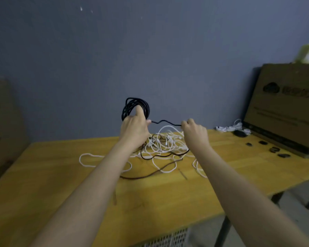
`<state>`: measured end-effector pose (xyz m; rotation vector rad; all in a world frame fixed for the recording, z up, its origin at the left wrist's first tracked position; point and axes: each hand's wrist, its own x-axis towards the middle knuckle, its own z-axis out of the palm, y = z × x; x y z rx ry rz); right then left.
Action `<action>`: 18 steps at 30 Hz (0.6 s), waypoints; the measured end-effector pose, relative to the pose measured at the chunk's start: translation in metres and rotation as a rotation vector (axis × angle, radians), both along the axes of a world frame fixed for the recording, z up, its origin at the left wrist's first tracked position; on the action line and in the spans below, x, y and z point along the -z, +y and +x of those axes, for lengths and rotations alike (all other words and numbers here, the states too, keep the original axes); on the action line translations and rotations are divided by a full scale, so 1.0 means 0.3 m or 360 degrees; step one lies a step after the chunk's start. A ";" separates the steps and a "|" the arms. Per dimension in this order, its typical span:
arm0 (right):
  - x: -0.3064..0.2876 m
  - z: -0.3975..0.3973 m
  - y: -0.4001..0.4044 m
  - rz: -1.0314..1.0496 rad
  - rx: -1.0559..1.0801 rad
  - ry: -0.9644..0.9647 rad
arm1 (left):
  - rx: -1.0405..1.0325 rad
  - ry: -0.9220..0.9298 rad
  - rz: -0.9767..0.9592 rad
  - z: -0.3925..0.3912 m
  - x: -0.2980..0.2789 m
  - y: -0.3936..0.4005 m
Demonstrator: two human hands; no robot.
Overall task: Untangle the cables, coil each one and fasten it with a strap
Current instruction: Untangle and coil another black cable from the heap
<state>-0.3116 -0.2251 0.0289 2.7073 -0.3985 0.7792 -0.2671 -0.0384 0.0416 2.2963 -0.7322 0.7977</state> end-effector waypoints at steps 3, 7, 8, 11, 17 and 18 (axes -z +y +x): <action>-0.187 0.031 -0.026 -0.0103 0.0007 -0.0038 | 0.0037 -0.0062 0.0016 0.007 -0.150 -0.035; -0.521 0.053 -0.083 0.0113 -0.0175 -0.0526 | 0.0121 -0.0115 -0.0172 0.013 -0.399 -0.067; -0.603 0.043 -0.082 0.0147 -0.0257 -0.0720 | 0.0159 -0.0125 -0.0235 0.017 -0.452 -0.068; -0.763 0.002 -0.035 0.0212 -0.0550 -0.1239 | 0.0320 -0.0083 -0.0376 0.023 -0.543 -0.065; -0.546 0.050 -0.058 0.1027 -0.0712 -0.0938 | 0.0501 0.0238 -0.0193 0.000 -0.422 -0.058; -0.478 0.055 -0.063 0.1217 -0.0740 -0.0800 | 0.0534 0.0292 -0.0181 -0.001 -0.379 -0.055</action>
